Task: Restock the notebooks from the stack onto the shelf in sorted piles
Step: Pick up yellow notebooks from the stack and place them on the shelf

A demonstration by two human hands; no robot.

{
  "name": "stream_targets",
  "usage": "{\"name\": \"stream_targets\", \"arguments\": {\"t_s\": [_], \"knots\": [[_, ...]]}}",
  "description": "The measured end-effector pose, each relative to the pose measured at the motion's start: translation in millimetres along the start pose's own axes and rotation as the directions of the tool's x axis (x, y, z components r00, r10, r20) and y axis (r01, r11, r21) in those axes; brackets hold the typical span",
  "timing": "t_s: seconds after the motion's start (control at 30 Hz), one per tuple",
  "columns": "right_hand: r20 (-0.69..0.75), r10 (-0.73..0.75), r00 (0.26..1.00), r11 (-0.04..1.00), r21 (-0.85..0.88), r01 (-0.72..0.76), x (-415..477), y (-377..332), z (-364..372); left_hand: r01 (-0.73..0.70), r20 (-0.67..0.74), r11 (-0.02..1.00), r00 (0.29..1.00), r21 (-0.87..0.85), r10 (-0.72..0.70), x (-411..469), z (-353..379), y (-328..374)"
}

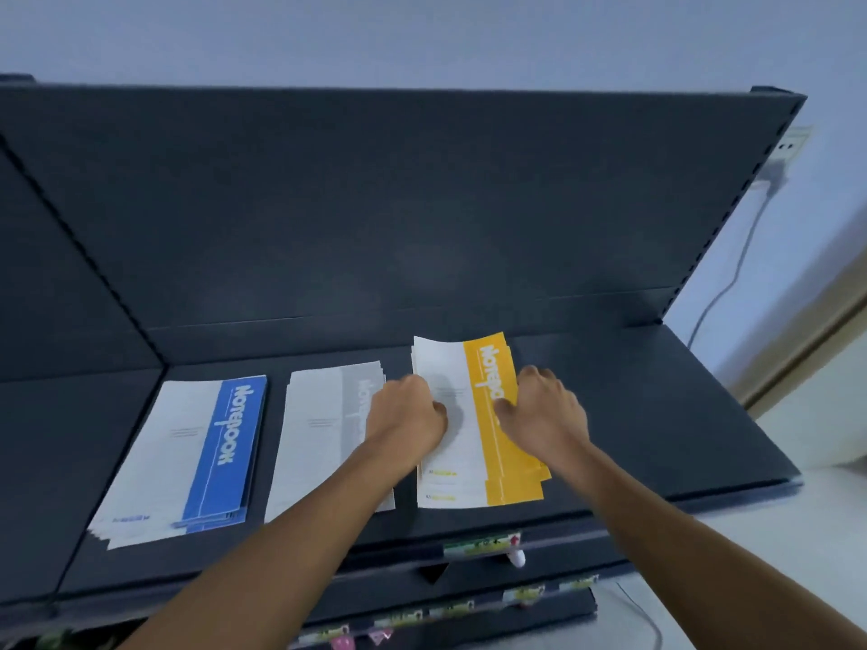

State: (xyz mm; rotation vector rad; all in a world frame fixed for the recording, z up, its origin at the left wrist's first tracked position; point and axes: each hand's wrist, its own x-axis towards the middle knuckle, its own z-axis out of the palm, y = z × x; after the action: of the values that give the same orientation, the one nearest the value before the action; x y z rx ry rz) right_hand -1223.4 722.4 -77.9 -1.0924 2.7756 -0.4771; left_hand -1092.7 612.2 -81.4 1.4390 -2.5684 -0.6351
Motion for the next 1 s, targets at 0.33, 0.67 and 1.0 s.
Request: {"name": "stream_targets", "arguments": {"t_s": [0.33,0.67,1.0], "knots": [[0.121,-0.075,0.99,0.997,0.018,0.074,40.7,10.8,37.6,0.158,-0.019,0.987,0.987,-0.031,-0.159,18.9,32.5,-5.6],[0.234,-0.077,0.969,0.996,-0.028,0.086,58.6,15.2,42.1,0.107,-0.042,0.979,0.994,0.175,-0.102,19.6,30.4,2.8],[0.073,-0.235,0.969,0.971,-0.025,0.237,54.3,0.8,13.0,0.092,-0.199,0.99,0.978,0.109,-0.069,20.0,-0.3,-2.6]]}}
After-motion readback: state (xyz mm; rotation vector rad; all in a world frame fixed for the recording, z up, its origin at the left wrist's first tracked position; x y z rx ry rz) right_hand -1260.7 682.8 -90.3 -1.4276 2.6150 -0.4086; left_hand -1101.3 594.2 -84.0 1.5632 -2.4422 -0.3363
